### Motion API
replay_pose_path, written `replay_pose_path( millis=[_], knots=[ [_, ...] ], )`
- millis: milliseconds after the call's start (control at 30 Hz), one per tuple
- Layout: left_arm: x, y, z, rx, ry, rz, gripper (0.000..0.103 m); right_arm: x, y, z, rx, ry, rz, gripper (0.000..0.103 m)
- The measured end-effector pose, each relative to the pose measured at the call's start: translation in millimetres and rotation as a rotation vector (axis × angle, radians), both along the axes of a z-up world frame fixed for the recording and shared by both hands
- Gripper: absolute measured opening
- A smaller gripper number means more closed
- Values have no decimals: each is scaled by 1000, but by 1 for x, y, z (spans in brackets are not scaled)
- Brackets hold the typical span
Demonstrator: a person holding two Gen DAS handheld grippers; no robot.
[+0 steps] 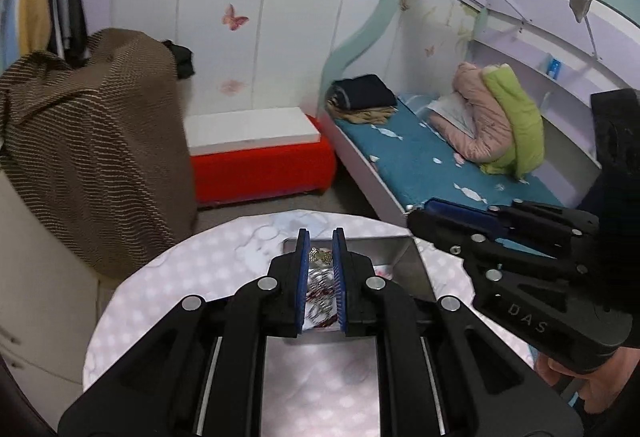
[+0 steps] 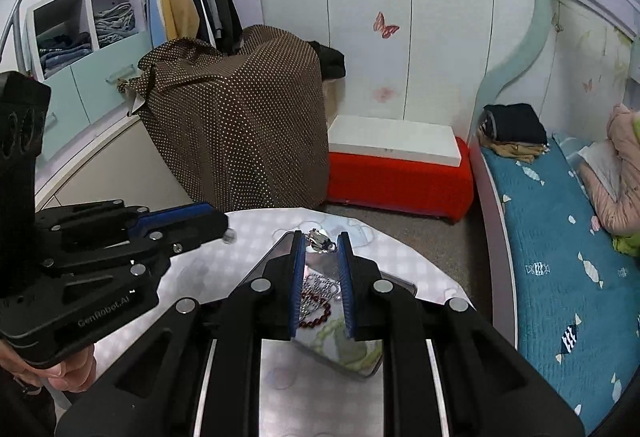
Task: Organize jewelry
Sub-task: 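Carry the pearl earring with the right gripper over the grey box, then open the right gripper to drop the earring into the box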
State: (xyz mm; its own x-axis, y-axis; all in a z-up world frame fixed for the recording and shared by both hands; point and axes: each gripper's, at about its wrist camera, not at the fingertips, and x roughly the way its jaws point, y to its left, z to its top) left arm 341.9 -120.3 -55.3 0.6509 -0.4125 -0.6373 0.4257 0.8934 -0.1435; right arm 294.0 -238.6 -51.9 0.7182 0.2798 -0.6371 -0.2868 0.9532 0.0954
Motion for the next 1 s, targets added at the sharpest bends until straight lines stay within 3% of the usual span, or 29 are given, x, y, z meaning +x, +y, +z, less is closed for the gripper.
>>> replay_pose_path(
  millis=[400,467,500,533,600,667,767,1000],
  knots=[
    [51,-27,-29,59,120,-36,13,34,-14,-27,35,163,13,16],
    [56,-26,-31,66,130,-23,32,34,-17,-28,47,174,2,23],
    [56,-24,-30,63,121,-4,55,34,-19,-28,49,173,-5,26],
    [55,-20,-27,71,101,33,71,33,-23,-26,54,170,-16,27],
    [52,-11,-22,41,84,48,90,32,-30,-24,70,168,-36,38],
    [47,-3,-13,38,62,73,92,29,-36,-20,76,158,-55,67],
    [36,7,-2,45,24,116,96,21,-44,-13,93,132,-98,96],
    [-12,21,25,125,-100,205,98,-4,-45,4,105,88,-156,96]
  ],
)
